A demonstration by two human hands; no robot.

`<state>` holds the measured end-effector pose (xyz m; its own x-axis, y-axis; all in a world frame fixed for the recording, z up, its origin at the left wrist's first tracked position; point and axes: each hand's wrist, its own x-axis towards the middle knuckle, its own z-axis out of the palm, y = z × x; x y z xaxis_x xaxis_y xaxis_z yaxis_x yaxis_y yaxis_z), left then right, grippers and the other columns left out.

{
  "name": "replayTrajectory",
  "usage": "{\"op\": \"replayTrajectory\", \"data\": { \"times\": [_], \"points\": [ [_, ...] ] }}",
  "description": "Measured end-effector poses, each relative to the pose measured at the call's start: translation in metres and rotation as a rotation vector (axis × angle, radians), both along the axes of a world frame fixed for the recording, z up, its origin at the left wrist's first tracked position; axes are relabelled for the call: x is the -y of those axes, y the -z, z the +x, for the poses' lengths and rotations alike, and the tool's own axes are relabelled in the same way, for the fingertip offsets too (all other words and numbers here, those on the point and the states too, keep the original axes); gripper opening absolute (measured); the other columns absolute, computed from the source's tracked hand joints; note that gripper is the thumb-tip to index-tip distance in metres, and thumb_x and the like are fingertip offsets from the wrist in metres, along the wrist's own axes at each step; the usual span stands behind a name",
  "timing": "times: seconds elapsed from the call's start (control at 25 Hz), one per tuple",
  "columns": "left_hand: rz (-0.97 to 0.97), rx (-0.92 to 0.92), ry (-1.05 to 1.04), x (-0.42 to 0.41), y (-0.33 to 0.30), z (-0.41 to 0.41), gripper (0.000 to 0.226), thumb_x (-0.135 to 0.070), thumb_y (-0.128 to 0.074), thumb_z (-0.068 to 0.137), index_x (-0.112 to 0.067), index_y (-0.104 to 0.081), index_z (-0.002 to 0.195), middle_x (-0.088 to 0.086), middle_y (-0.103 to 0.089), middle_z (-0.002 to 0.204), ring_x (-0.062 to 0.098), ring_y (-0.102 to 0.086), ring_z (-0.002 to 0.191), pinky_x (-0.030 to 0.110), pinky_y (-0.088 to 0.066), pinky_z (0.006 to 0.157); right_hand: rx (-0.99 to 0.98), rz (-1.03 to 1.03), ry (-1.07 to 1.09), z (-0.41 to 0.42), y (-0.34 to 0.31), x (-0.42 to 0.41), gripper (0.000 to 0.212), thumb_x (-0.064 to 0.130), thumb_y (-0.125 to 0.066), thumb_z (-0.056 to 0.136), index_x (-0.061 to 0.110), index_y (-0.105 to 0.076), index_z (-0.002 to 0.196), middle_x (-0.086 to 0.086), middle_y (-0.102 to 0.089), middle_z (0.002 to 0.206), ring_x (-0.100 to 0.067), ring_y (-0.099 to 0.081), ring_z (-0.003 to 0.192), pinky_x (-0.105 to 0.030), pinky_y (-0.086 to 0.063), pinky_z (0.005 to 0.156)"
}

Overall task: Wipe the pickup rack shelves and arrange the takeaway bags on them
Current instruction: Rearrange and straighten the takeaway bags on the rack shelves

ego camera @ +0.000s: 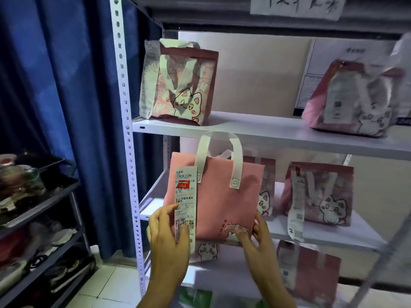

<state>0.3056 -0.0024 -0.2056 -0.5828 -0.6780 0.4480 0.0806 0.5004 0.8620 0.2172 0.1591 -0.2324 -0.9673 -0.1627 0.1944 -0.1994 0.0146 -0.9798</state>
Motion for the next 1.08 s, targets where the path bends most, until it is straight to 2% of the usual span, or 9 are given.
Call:
{"op": "replayTrajectory", "data": {
  "times": [0.12,0.2,0.28,0.4,0.48,0.6,0.8,0.96,1.08],
  "points": [
    [-0.065,-0.08,0.02,-0.032,-0.019,0.017,0.039,-0.009,-0.058,0.092,-0.029,-0.054,0.124,-0.007,-0.044,0.131,0.021,-0.047,0.122,0.042,-0.056,0.088,-0.058,-0.034,0.046,0.02,-0.017,-0.034,0.066,0.02,-0.067,0.095,0.048,-0.037,0.146,0.023,-0.06,0.127,0.023,-0.059,0.098,-0.015,-0.046,0.083],
    [-0.072,-0.124,0.05,-0.051,-0.033,0.022,0.037,-0.011,-0.059,0.092,-0.029,-0.054,0.124,-0.008,-0.046,0.133,0.023,-0.048,0.123,0.047,-0.056,0.09,-0.097,-0.042,0.074,0.029,-0.035,-0.055,0.066,0.02,-0.067,0.095,0.058,-0.038,0.14,0.025,-0.062,0.125,0.02,-0.061,0.098,-0.016,-0.046,0.081],
    [-0.09,-0.159,0.067,-0.066,-0.049,0.025,0.039,-0.01,-0.06,0.091,-0.029,-0.054,0.124,-0.007,-0.048,0.133,0.024,-0.05,0.122,0.048,-0.055,0.091,-0.146,-0.048,0.098,0.034,-0.055,-0.075,0.066,0.02,-0.067,0.095,0.053,-0.04,0.145,0.02,-0.064,0.13,0.011,-0.063,0.106,-0.024,-0.051,0.089],
    [-0.113,-0.204,0.099,-0.084,-0.077,0.022,0.038,-0.01,-0.059,0.091,-0.031,-0.053,0.122,-0.014,-0.044,0.134,0.018,-0.043,0.126,0.05,-0.05,0.098,-0.227,-0.048,0.108,0.034,-0.089,-0.098,0.067,0.023,-0.064,0.095,0.04,-0.036,0.153,0.009,-0.061,0.138,-0.007,-0.063,0.116,-0.044,-0.054,0.1],
    [-0.153,-0.227,0.082,-0.09,-0.097,0.016,0.037,-0.011,-0.059,0.091,-0.031,-0.053,0.121,-0.017,-0.043,0.131,0.014,-0.039,0.124,0.049,-0.046,0.102,-0.256,-0.056,0.093,0.028,-0.113,-0.104,0.064,0.025,-0.062,0.096,0.036,-0.035,0.154,0.004,-0.059,0.14,-0.016,-0.062,0.119,-0.048,-0.054,0.1],
    [-0.155,-0.257,0.13,-0.088,-0.131,0.001,0.033,-0.013,-0.059,0.091,-0.032,-0.055,0.118,-0.013,-0.044,0.129,0.014,-0.042,0.121,0.049,-0.047,0.102,-0.26,-0.084,0.084,0.013,-0.149,-0.106,0.058,0.024,-0.058,0.098,0.03,-0.038,0.152,-0.002,-0.061,0.137,-0.024,-0.064,0.117,-0.052,-0.054,0.098],
    [-0.118,-0.304,0.292,-0.078,-0.189,-0.038,0.026,-0.016,-0.058,0.093,-0.033,-0.057,0.111,-0.004,-0.044,0.129,0.025,-0.048,0.126,0.051,-0.048,0.102,-0.322,-0.063,0.131,-0.024,-0.21,-0.103,0.048,0.029,-0.057,0.097,0.027,-0.049,0.144,0.003,-0.07,0.124,-0.02,-0.068,0.11,-0.051,-0.056,0.097],
    [-0.183,-0.282,0.249,-0.076,-0.22,-0.079,0.023,-0.017,-0.058,0.092,-0.033,-0.057,0.108,0.003,-0.043,0.13,0.027,-0.04,0.128,0.048,-0.037,0.11,-0.322,-0.078,0.155,-0.061,-0.246,-0.095,0.048,0.03,-0.058,0.095,0.022,-0.051,0.142,-0.003,-0.069,0.125,-0.025,-0.068,0.112,-0.054,-0.055,0.098],
    [-0.174,-0.267,0.264,-0.069,-0.226,-0.11,0.022,-0.018,-0.057,0.092,-0.03,-0.058,0.111,0.003,-0.041,0.13,0.027,-0.038,0.128,0.05,-0.036,0.111,-0.344,-0.052,0.197,-0.088,-0.254,-0.089,0.05,0.03,-0.06,0.096,0.02,-0.051,0.144,0.003,-0.067,0.125,-0.016,-0.066,0.112,-0.046,-0.053,0.101]
  ]
}}
